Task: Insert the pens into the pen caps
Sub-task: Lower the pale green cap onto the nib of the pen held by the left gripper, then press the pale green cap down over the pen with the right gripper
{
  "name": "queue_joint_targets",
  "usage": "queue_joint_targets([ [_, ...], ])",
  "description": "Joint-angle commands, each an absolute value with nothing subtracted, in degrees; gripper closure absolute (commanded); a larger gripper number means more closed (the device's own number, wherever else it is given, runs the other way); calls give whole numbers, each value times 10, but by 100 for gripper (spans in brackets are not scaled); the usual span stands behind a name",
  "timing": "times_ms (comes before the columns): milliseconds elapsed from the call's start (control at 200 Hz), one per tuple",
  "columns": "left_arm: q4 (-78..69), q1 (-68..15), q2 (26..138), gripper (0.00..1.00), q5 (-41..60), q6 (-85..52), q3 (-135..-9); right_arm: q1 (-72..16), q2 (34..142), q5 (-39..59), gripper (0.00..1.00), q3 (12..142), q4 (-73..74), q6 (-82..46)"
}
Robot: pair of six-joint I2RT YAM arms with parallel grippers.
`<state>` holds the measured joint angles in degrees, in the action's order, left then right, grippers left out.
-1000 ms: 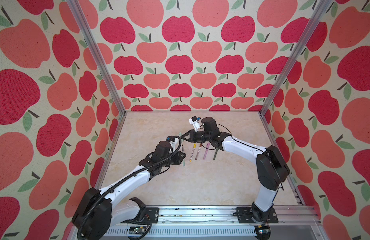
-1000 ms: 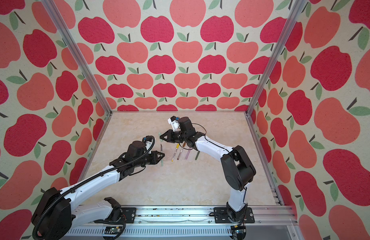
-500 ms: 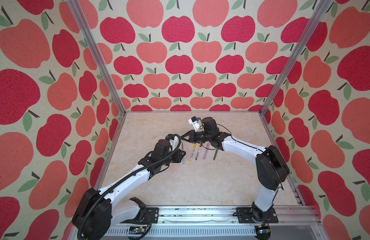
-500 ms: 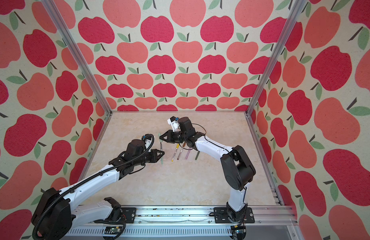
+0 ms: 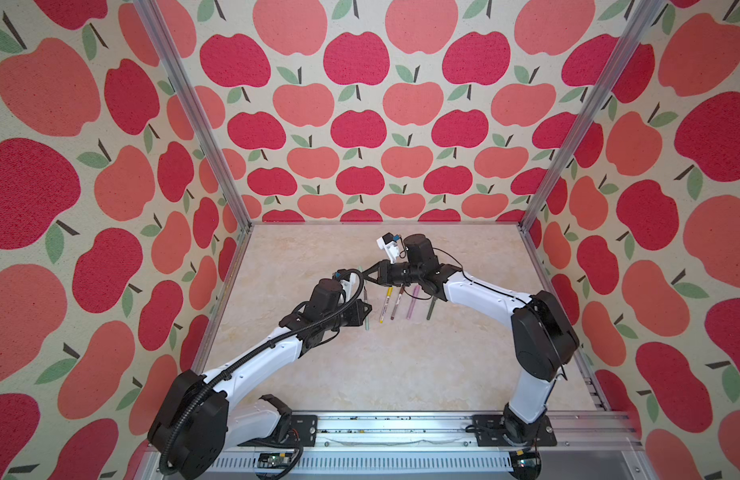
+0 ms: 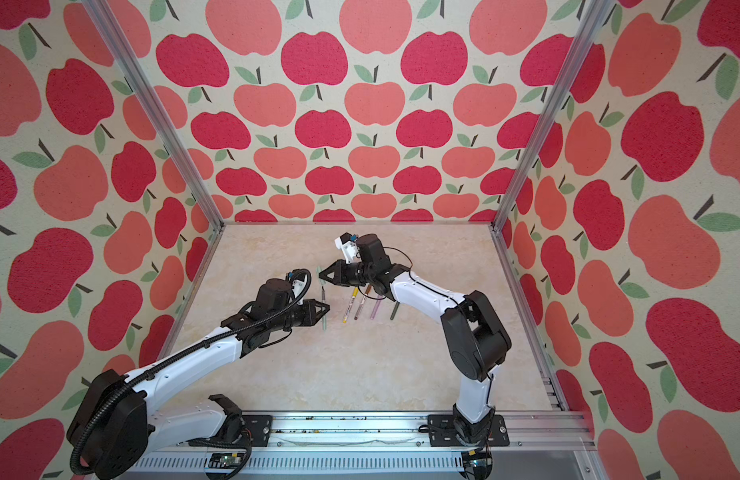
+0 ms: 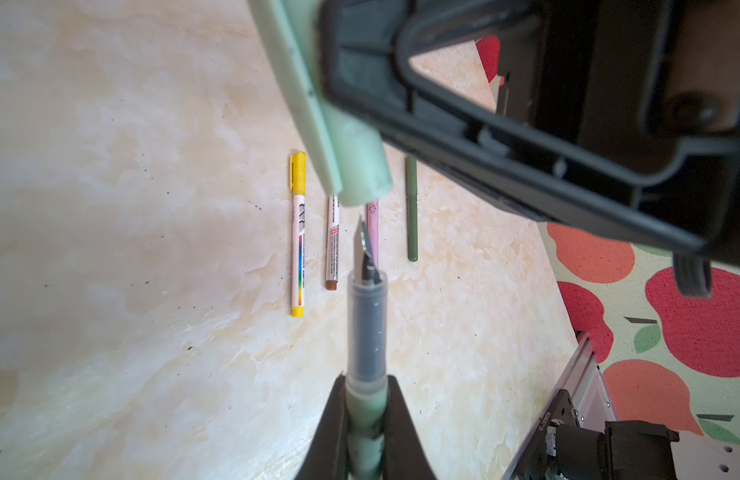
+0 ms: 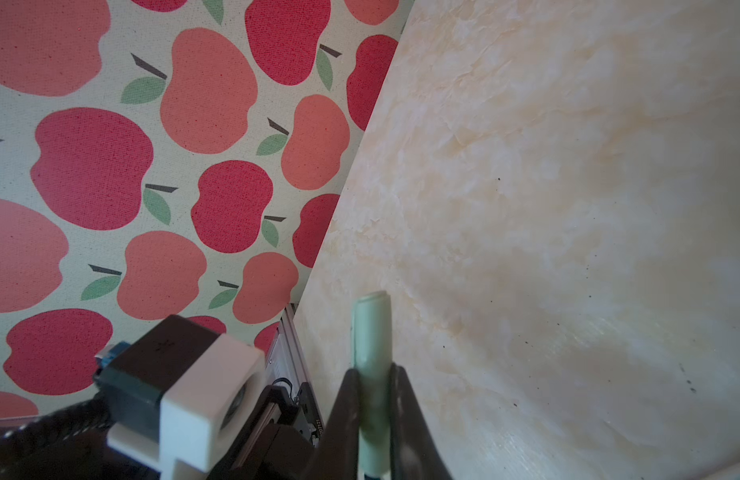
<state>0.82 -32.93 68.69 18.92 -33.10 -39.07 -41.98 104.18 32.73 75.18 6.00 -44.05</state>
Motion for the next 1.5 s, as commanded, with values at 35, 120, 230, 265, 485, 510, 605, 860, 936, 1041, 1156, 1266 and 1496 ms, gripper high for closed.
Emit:
queue_joint_targets([
  [35, 13, -332, 682, 100, 192, -317, -405, -425, 1048, 340, 87, 763, 71, -441],
  [120, 13, -332, 683, 100, 192, -317, -405, -426, 1048, 343, 87, 762, 71, -440],
  [230, 11, -332, 683, 100, 190, -318, -405, -427, 1050, 345, 88, 761, 70, -436],
  [265, 11, -332, 682, 100, 189, -318, -405, -428, 1051, 346, 88, 761, 69, -436],
  [485, 14, -329, 679, 100, 184, -318, -405, -431, 1055, 346, 88, 761, 64, -427],
  [510, 13, -329, 678, 100, 183, -318, -405, -432, 1055, 345, 88, 762, 62, -425],
  [605, 14, -328, 674, 100, 179, -319, -404, -433, 1055, 342, 89, 762, 57, -420],
  [860, 15, -319, 659, 100, 177, -325, -394, -435, 1043, 331, 90, 754, 63, -409],
  [936, 14, -315, 657, 100, 178, -328, -391, -435, 1041, 334, 90, 751, 71, -411],
  [1041, 12, -312, 654, 100, 177, -331, -386, -436, 1036, 338, 90, 748, 79, -413],
  [1156, 7, -308, 648, 100, 173, -334, -382, -439, 1027, 340, 90, 741, 92, -409],
  [1266, -1, -303, 645, 100, 172, -340, -383, -444, 1021, 342, 90, 731, 109, -398],
  [1496, -22, -297, 633, 100, 162, -345, -394, -449, 1018, 363, 90, 707, 161, -400],
])
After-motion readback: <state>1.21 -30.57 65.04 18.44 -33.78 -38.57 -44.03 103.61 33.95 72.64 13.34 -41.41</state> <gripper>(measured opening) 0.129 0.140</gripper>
